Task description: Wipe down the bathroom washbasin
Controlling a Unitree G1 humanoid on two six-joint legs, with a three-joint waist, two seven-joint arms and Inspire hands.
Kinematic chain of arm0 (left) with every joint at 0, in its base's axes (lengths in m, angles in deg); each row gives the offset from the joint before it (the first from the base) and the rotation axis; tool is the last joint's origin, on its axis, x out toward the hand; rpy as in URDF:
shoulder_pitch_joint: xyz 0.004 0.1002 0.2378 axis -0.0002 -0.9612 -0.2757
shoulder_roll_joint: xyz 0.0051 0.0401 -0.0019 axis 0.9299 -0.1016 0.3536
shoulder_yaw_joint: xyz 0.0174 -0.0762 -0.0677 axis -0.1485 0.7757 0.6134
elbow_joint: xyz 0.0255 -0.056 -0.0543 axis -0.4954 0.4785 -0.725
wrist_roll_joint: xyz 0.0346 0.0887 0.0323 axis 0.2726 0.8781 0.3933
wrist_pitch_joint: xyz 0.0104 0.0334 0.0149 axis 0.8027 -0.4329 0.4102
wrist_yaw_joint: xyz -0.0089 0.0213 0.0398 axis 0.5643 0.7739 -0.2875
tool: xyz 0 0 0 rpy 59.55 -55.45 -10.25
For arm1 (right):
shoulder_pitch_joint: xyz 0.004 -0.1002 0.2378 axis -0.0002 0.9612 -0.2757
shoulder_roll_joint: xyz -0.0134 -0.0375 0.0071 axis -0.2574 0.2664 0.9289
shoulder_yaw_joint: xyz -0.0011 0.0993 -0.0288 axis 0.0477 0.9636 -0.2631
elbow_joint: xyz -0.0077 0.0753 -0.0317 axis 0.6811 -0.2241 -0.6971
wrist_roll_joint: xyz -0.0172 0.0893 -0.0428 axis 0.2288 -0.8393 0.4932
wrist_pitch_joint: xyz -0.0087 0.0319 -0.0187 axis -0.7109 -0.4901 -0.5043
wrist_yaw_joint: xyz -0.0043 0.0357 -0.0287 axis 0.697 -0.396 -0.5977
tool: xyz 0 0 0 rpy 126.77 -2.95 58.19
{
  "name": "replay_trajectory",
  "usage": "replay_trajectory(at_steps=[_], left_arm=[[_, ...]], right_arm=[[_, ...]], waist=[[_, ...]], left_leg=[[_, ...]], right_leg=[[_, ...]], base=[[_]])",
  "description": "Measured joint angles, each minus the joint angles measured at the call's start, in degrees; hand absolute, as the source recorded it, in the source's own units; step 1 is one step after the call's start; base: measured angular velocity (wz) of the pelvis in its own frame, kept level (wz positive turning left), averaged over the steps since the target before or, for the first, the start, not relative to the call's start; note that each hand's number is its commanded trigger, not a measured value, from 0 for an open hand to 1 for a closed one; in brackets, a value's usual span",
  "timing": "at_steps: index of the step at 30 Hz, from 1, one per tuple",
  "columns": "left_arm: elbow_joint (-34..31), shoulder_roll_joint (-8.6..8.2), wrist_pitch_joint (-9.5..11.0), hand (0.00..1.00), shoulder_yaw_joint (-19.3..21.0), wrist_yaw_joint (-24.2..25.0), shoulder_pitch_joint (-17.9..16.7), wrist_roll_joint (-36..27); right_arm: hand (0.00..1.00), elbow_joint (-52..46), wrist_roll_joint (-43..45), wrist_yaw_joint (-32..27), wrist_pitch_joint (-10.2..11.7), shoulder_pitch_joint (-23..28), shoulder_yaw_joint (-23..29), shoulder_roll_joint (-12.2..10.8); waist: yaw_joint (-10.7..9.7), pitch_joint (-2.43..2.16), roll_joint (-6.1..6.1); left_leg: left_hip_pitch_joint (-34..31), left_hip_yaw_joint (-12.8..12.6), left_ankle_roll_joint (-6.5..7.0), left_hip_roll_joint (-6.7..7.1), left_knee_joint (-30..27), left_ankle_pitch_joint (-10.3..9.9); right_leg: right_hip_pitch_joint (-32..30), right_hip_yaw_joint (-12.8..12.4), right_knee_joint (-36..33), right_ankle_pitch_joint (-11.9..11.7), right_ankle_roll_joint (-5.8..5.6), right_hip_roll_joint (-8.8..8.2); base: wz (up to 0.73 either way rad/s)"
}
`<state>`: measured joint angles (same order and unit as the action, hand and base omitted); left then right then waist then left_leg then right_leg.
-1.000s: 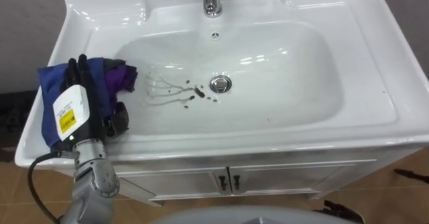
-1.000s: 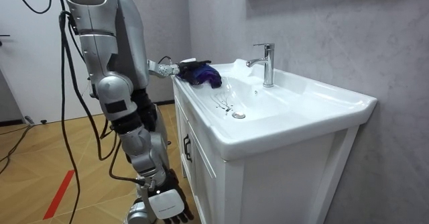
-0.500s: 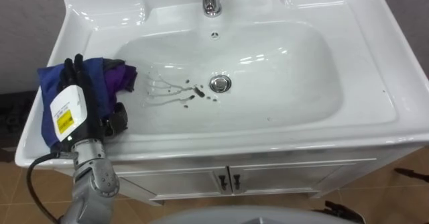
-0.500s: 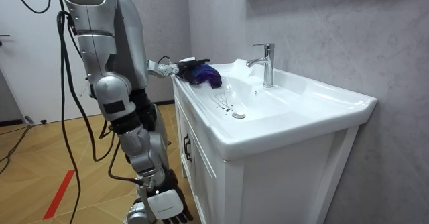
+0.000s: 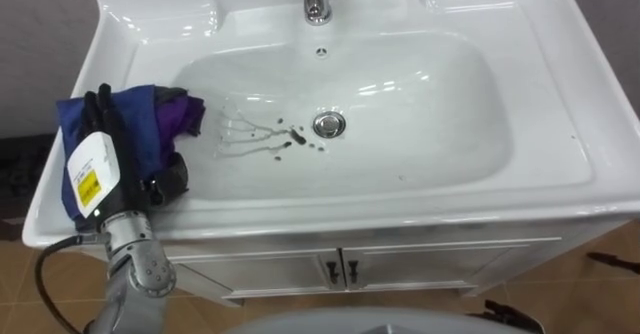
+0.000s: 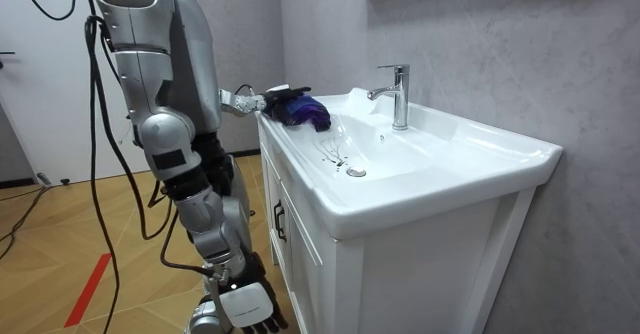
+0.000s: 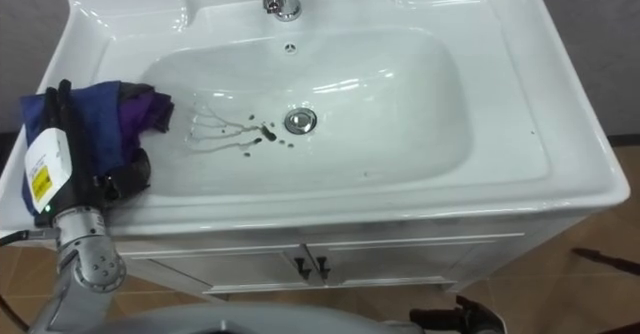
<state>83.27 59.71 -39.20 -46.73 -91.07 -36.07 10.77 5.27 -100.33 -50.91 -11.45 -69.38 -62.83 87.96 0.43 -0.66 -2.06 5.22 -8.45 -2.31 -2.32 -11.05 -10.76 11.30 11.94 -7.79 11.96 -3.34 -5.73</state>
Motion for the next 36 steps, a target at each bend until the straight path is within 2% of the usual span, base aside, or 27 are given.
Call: replay_trajectory(at_steps=[3,16,23,24,25,26,27,32,36], left_arm=[[1.3,-0.01,0.7,0.00,0.0,-0.9,0.4,0.1],[3.2,-0.13,0.7,0.00,0.0,-3.2,0.8,-0.8],[3.9,-0.11,0.7,0.00,0.1,-3.3,1.0,-3.1],[4.2,-0.09,0.7,0.17,0.1,-3.3,1.2,-3.1],[4.4,-0.09,0.7,0.59,0.1,-3.3,1.3,-3.1],[4.8,-0.08,0.7,0.83,0.1,-3.1,1.6,-3.3],[5.1,-0.04,0.7,1.00,0.1,-2.7,1.9,-3.8],[6.7,0.03,0.7,1.00,0.4,-1.4,2.3,-4.9],[7.1,0.14,1.0,1.00,1.0,-2.6,2.4,-5.1]], right_arm=[[0.00,0.1,0.5,0.0,0.0,-0.1,0.0,0.0],[0.00,0.2,0.5,-0.1,-0.7,-0.1,0.0,0.0],[0.00,0.2,0.7,-0.2,-1.4,0.0,0.6,-0.1],[0.00,0.1,0.7,-0.4,-1.8,0.0,0.6,-0.1],[0.00,0.0,0.7,-0.5,-2.0,-0.1,0.6,-0.1],[0.00,0.0,0.7,-0.6,-2.3,-0.2,0.6,-0.1],[0.00,-0.1,0.7,-0.7,-2.4,-0.1,0.6,0.0],[0.00,-0.1,0.7,-1.4,-2.5,0.3,1.3,0.0],[0.00,-0.2,0.7,-1.8,-2.5,0.7,2.1,0.1]], waist=[[0.2,0.00,0.11],[0.3,-0.07,0.37],[0.2,-0.32,0.97],[0.1,-0.32,0.97],[0.2,-0.32,0.96],[0.2,-0.34,0.92],[0.2,-0.35,0.88],[0.2,-0.47,0.35],[0.2,-0.59,0.08]], left_leg=[[0.4,0.0,-0.01,0.00,0.4,0.0],[1.3,-0.1,-0.04,0.00,0.9,0.0],[1.5,-0.2,-0.04,0.00,0.8,0.0],[1.5,-0.2,-0.04,0.00,0.8,0.0],[1.5,-0.2,-0.04,-0.01,0.8,0.0],[1.5,-0.2,-0.04,-0.03,0.7,0.0],[1.6,-0.2,-0.04,-0.05,0.7,0.0],[2.8,-0.4,-0.13,-0.06,1.5,-0.1],[3.0,-0.5,-0.15,-0.06,1.7,-0.1]], right_leg=[[0.2,-0.2,0.0,0.0,0.00,0.05],[0.6,-0.7,0.2,0.0,-0.01,0.14],[0.6,-0.7,0.0,0.0,-0.01,0.11],[0.7,-0.7,0.0,0.0,-0.01,0.10],[0.7,-0.7,0.0,0.0,-0.01,0.10],[0.7,-0.7,0.0,0.0,-0.01,0.10],[0.8,-0.8,-0.1,0.0,-0.01,0.11],[1.7,-0.9,0.0,0.0,-0.01,0.14],[1.8,-1.0,0.0,0.0,-0.01,0.16]], base=[[-0.01],[-0.02],[-0.01],[0.00],[0.00],[0.00],[0.00],[-0.04],[-0.01]])
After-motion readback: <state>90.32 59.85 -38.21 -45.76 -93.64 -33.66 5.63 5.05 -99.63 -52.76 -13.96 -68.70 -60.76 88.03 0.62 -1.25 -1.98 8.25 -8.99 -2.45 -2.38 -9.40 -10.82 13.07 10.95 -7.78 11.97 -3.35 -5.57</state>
